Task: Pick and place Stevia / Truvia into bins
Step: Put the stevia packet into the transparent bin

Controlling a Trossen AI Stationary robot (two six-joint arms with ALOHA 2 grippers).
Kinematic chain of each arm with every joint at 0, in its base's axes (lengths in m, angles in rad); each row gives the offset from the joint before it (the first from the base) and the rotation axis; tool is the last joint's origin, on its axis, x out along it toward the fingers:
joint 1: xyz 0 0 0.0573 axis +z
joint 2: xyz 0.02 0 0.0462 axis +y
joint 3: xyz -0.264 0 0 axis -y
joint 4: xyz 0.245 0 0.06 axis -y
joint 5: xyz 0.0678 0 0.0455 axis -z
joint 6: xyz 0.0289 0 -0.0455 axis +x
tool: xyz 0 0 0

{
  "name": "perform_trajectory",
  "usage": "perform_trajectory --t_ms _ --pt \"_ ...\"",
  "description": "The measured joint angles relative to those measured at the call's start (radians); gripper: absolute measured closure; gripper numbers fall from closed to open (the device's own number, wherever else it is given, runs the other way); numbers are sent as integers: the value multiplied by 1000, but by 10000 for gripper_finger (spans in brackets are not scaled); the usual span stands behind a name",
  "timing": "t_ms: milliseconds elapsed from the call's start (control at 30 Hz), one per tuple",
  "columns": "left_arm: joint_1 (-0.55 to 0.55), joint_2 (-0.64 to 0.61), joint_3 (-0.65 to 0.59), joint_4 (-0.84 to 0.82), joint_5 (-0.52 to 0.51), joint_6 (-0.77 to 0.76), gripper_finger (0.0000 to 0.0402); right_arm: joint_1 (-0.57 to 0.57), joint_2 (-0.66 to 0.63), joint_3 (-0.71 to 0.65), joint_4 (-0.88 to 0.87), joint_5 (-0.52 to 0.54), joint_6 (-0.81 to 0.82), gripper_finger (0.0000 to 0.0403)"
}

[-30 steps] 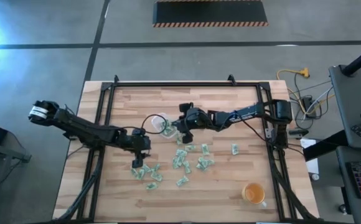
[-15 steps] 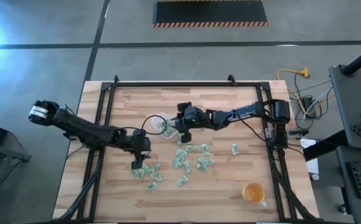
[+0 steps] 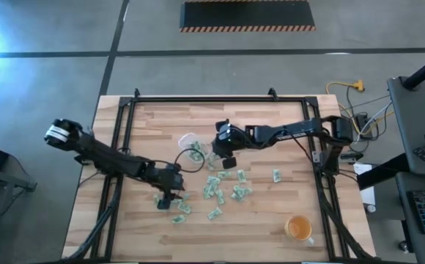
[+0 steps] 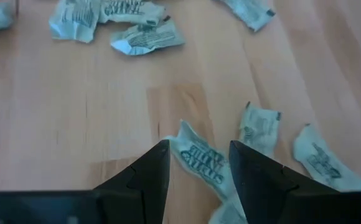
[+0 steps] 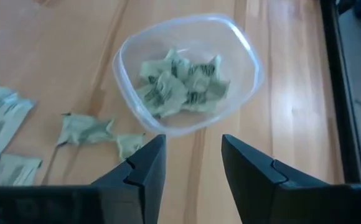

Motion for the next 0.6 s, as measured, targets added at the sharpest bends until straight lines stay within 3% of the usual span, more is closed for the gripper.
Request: perform_trajectory --t_ms 400,600 --pt "0 141 99 -7 4 -11 253 2 -35 -8 -84 -1 40 280" --pt "0 178 132 -92 2 -10 253 2 -35 -9 -106 0 51 288"
